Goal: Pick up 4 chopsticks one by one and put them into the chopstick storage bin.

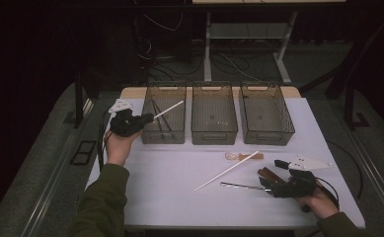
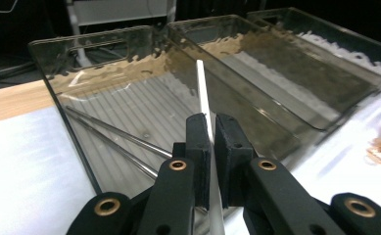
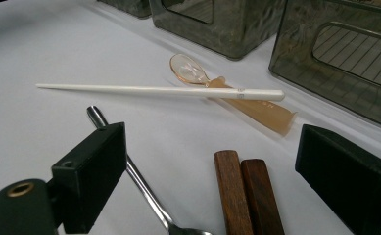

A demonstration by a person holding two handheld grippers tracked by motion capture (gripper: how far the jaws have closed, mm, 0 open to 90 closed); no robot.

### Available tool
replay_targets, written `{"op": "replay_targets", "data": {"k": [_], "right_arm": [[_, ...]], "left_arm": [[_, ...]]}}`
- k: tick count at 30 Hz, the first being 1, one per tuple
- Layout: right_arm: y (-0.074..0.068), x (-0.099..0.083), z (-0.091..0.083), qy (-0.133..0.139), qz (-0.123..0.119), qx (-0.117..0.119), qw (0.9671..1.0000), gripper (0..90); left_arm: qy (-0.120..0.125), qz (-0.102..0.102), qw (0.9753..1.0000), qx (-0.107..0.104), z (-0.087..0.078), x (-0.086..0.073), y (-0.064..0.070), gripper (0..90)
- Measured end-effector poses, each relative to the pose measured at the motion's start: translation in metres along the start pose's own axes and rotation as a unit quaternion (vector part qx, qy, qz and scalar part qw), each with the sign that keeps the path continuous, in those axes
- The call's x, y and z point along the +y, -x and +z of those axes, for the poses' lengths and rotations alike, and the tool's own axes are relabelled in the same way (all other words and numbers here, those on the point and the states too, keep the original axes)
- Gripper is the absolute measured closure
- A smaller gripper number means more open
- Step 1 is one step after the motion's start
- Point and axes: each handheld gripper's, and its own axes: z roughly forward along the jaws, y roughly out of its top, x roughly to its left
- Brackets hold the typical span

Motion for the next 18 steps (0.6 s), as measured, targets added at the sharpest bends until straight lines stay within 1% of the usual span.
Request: {"op": "replay_targets", "data": {"k": [8,10,13,16,18], "right_arm": [[0.0,0.0,0.0,0.0,0.001,0.002,1.0,11.8],[0.0,0.0,0.0,0.0,0.001,0.002,1.0,11.9],[0.0,0.0,-0.001,0.001,0.004,0.002,1.0,11.9],[0.0,0.0,-0.001,0.003,0.004,0.004,1.0,11.9],[0.0,0.0,-0.001,0.003,0.004,0.004,1.0,11.9]], "left_arm": [[-0.021,-0.014,0.9995,0.019,0.024,0.015,-0.012,84.8],[-0.029,-0.018,0.999,0.028,0.032,0.018,-0.014,84.8],[-0.047,-0.013,0.9979,0.042,0.042,0.023,-0.016,84.8],[-0.055,-0.017,0.9971,0.05,0.051,0.027,-0.017,84.8],[-0.065,-0.017,0.9964,0.051,0.057,0.029,-0.017,84.8]]}}
